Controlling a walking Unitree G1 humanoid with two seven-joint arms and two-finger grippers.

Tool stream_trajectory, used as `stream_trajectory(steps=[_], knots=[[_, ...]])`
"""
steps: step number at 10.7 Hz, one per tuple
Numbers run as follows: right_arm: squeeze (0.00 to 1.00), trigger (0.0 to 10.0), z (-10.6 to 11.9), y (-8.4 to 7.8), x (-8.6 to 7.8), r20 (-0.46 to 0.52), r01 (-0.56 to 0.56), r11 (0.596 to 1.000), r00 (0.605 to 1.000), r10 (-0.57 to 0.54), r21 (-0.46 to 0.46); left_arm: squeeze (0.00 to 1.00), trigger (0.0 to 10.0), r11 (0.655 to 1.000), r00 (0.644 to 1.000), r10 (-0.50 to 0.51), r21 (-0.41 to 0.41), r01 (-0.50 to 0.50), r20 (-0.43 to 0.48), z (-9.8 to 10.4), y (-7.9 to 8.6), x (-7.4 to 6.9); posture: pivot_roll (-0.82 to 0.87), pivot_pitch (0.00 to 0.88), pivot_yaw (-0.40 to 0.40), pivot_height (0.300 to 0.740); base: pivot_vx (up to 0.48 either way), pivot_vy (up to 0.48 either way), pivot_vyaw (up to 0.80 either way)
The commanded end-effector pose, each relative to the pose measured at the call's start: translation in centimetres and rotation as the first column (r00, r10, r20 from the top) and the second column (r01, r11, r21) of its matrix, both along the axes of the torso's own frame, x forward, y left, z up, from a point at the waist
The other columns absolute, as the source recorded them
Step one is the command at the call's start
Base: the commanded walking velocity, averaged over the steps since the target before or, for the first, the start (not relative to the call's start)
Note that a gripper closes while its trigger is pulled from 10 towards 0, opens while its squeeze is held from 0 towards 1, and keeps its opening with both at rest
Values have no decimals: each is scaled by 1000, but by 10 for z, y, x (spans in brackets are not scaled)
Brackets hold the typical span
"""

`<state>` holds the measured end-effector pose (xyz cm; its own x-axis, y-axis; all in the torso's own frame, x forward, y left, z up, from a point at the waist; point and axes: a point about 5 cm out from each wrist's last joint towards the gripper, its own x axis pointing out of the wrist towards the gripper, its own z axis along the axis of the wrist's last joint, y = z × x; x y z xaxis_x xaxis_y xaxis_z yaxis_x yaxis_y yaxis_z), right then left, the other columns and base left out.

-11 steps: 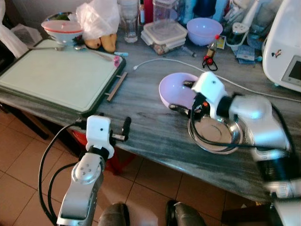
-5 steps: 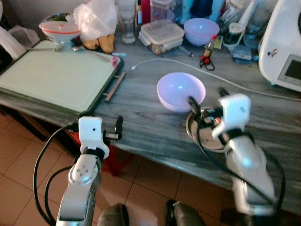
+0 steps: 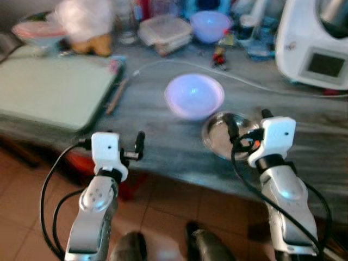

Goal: Setting the table

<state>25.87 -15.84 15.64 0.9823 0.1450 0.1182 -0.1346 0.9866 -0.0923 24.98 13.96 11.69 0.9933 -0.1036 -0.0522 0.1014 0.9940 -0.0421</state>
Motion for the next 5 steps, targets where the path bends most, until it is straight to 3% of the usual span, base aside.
stream_trajectory(steps=[1, 3, 5], knots=[[0, 10000, 2, -2, -3, 13, 12, 1000, 1000, -12, 1, 0, 10000, 1000, 1000, -3, 0, 3, 4, 3, 0, -2, -17, 124, 17, 740, -334, 0, 0], [0, 10000, 1, -4, -4, 14, 30, 999, 999, -30, 20, 0, 10000, 1000, 1000, -2, 1, 2, 2, 3, 2, -1, -18, 125, 16, 740, -336, 0, 0], [0, 10000, -4, -7, -3, -11, 43, 999, 999, -43, 14, 0, 10000, 1000, 1000, -20, -14, 20, -3, 3, 0, -2, -17, 123, 16, 740, -341, 0, -631]])
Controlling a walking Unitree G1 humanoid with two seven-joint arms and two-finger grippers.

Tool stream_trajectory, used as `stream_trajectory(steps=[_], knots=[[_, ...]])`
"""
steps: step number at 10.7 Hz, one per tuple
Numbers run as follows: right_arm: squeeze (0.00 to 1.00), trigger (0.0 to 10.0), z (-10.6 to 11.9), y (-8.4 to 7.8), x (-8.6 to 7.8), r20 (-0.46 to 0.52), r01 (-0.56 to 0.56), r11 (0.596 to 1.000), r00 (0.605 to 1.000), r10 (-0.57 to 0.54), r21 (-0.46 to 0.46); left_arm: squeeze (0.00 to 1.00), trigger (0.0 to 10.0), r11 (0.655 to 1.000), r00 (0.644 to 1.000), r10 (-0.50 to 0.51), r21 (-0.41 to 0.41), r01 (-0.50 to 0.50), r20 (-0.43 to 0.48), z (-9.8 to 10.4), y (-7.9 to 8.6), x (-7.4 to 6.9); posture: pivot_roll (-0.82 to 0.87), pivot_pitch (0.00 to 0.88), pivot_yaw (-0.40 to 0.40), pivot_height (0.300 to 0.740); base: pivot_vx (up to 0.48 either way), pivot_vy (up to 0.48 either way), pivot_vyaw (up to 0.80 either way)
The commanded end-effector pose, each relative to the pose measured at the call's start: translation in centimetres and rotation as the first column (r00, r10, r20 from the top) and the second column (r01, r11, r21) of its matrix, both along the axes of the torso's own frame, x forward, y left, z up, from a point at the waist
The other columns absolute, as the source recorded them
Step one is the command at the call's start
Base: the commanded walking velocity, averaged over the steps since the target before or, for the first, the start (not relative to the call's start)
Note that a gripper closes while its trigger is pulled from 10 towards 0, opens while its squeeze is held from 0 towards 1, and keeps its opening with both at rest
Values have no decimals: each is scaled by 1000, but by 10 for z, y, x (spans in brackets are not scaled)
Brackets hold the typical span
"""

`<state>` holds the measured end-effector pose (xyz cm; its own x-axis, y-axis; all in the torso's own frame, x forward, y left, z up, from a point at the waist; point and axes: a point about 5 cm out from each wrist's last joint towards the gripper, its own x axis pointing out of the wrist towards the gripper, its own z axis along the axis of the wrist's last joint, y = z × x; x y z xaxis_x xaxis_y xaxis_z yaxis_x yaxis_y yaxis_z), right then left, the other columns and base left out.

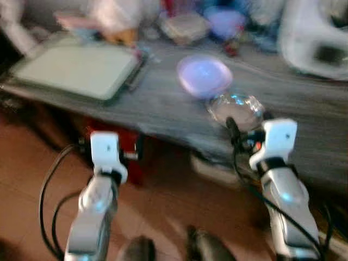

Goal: Setting the table

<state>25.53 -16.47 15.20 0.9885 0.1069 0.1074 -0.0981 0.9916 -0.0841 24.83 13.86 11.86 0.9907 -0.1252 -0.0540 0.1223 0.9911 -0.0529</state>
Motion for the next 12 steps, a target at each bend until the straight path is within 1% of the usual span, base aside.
stream_trajectory(steps=[1, 3, 5, 6, 7, 8, 9, 10, 11, 12], knots=[[0, 10000, 0, 0, 0, 2, -1, 1000, 1000, 1, 5, 0, 10000, 1000, 1000, -9, -9, 9, -3, 1, 1, -2, -17, 122, 16, 740, -322, 0, -800], [0, 10000, -4, 2, -2, -8, -2, 1000, 1000, 2, 8, 0, 10000, 1000, 1000, -13, -7, 12, -11, -1, 0, -6, -15, 118, 19, 740, -321, 0, -800], [0, 10000, -6, 2, -3, -15, -1, 1000, 1000, 1, 7, 0, 10000, 1000, 1000, -13, 2, 13, -15, -3, 0, -6, -19, 114, 18, 740, -304, 0, 0], [0, 10000, -6, 2, -2, -14, 3, 1000, 1000, -3, 3, 0, 10000, 1000, 1000, -23, 4, 23, -7, -2, -1, -5, -19, 111, 18, 740, 0, 0, 0], [0, 10000, -7, 0, -2, -24, 23, 1000, 999, -23, 21, 0, 10000, 999, 999, -43, -16, 43, 12, 0, -1, -7, -18, 110, 16, 740, 0, 0, 0], [0, 10000, -14, -3, -6, -62, 72, 996, 996, -68, 57, 0, 10000, 1000, 1000, -23, 5, 23, 9, -3, 4, -10, -18, 107, 15, 740, 0, 0, 0], [0, 10000, -22, -4, -13, -92, 92, 994, 992, -86, 63, 0, 10000, 1000, 1000, 5, 24, -5, 13, -5, 10, -12, -17, 106, 15, 740, 0, 0, 0], [0, 10000, -27, -6, -14, -118, 109, 992, 988, -100, 71, 0, 10000, 1000, 1000, 5, 18, -6, 30, -5, 11, -12, -23, 99, 11, 740, 0, -472, -800], [0, 10000, -29, -7, -14, -121, 106, 992, 988, -97, 71, 0, 10000, 997, 998, -58, 48, 56, 40, -5, 1, -12, -20, 96, 11, 740, 0, -465, -800], [0, 10000, -29, -7, -14, -115, 103, 991, 989, -93, 82, 0, 10000, 998, 998, -47, 33, 46, 30, -9, 1, -14, -24, 96, 11, 740, 0, -409, -800]])
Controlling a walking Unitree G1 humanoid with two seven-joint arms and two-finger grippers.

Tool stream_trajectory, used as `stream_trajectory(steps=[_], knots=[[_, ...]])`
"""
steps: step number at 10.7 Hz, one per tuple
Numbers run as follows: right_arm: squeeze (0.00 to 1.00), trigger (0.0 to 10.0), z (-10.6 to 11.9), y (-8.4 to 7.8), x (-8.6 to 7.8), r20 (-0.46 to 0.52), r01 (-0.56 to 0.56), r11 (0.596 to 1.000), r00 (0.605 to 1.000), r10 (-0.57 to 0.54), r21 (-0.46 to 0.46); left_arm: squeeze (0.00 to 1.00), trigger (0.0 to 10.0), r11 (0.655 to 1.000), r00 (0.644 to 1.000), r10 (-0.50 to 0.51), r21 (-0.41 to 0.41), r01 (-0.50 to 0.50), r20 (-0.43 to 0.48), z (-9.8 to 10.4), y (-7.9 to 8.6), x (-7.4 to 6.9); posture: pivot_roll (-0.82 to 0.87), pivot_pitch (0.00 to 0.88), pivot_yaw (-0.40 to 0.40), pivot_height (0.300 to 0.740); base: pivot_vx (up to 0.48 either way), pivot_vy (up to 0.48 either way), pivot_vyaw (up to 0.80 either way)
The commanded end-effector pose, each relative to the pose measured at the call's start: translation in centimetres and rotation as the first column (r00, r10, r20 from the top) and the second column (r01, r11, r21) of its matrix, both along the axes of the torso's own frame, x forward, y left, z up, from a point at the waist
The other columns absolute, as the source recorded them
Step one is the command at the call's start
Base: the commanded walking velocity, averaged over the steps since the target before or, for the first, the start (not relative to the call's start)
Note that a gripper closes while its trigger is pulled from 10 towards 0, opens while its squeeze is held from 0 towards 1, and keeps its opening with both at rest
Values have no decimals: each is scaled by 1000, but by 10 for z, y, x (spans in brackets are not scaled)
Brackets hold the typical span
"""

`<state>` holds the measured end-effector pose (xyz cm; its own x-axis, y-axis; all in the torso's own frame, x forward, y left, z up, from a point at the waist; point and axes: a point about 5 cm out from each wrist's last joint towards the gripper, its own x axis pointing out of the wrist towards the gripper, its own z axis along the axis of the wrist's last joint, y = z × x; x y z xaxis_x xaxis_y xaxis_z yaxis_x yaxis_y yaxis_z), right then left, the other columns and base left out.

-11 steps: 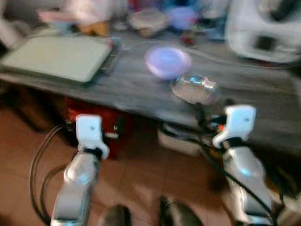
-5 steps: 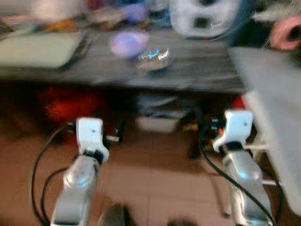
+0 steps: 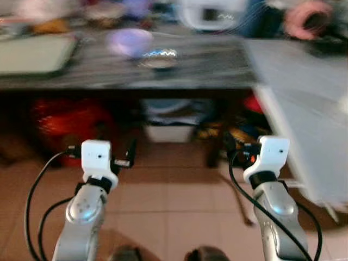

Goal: Setting the table

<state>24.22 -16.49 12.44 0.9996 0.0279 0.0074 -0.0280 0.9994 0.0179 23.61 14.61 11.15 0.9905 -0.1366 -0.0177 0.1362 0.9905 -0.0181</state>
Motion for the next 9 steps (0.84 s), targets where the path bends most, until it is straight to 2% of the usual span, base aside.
stream_trajectory(steps=[1, 4, 5, 6, 9], knots=[[0, 10000, -1, -7, -1, 3, 29, 1000, 1000, -29, -6, 0, 10000, 1000, 1000, -11, -9, 11, -8, -3, -2, 0, -24, 100, 10, 740, 0, 0, 0], [0, 10000, 1, -7, 2, 5, 30, 999, 1000, -30, -20, 0, 10000, 1000, 999, -28, 2, 28, 19, 1, -4, 2, -24, 107, 13, 740, 170, -410, 0], [0, 10000, -1, -5, 4, -3, 25, 996, 1000, -26, -88, 0, 10000, 999, 999, -31, 7, 31, 23, 1, -4, 3, -25, 106, 13, 740, 244, -412, 0], [0, 10000, -3, -3, 5, -9, 5, 1000, 1000, -5, -28, 0, 10000, 999, 999, -35, 10, 35, 25, 1, -5, 4, -24, 106, 12, 740, 266, -398, 0], [0, 10000, -3, -3, 6, -10, 9, 998, 1000, -9, -61, 0, 10000, 999, 999, -42, 13, 42, 19, -1, -5, 4, -22, 108, 12, 740, 290, -379, 0]])
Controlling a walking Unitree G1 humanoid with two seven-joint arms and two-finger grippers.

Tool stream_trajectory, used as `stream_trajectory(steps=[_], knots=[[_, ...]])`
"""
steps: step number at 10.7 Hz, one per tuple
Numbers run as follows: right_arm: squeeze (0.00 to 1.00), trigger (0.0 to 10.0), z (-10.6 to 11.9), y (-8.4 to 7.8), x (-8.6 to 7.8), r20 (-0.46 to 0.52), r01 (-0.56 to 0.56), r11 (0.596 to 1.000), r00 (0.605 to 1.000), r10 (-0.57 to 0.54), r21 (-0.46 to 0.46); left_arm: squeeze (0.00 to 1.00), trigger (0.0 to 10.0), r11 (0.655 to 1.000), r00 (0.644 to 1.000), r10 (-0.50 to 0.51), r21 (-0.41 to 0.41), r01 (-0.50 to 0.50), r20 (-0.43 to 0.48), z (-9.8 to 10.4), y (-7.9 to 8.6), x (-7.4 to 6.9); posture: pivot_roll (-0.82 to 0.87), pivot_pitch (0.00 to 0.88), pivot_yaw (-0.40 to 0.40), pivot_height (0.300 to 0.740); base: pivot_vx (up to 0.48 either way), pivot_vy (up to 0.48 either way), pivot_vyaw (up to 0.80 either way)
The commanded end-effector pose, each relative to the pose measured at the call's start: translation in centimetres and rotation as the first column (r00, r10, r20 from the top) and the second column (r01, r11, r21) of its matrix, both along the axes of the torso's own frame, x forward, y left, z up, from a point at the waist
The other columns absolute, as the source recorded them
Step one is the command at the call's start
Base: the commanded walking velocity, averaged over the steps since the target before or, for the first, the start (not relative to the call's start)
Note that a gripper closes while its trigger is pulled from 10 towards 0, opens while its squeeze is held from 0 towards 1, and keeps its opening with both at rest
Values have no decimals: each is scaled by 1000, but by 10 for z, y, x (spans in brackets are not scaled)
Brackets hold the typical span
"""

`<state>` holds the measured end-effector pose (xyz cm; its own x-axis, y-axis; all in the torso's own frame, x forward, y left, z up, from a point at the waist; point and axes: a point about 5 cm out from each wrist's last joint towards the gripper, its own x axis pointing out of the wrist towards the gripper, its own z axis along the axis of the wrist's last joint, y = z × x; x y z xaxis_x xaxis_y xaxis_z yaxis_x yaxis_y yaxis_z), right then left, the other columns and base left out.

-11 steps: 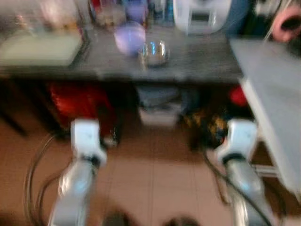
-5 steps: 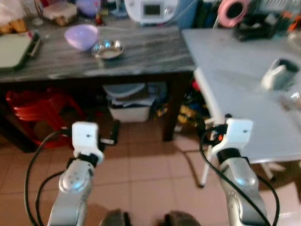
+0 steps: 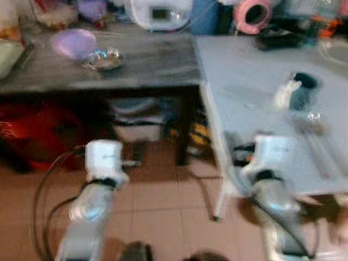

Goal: Setting the table

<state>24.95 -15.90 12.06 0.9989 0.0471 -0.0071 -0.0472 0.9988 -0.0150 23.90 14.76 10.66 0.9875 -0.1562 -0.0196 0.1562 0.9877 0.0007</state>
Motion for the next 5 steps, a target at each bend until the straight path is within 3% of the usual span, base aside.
stream_trajectory(steps=[1, 4, 5], knots=[[0, 10000, 1, -8, -1, -1, 15, 1000, 1000, -15, 4, 0, 10000, 1000, 1000, -19, -7, 19, 17, 4, -6, 1, -23, 109, 12, 740, 319, -356, 0], [0, 10000, -2, -13, -2, -20, 24, 1000, 1000, -24, -3, 0, 10000, 999, 999, -34, -2, 34, 12, 3, -6, 1, -24, 112, 13, 740, 331, -305, 0], [0, 10000, -3, -12, -1, -31, 31, 999, 999, -32, -21, 0, 10000, 999, 999, -35, 1, 35, 11, 3, -6, 0, -26, 115, 14, 740, 375, 0, 0]])
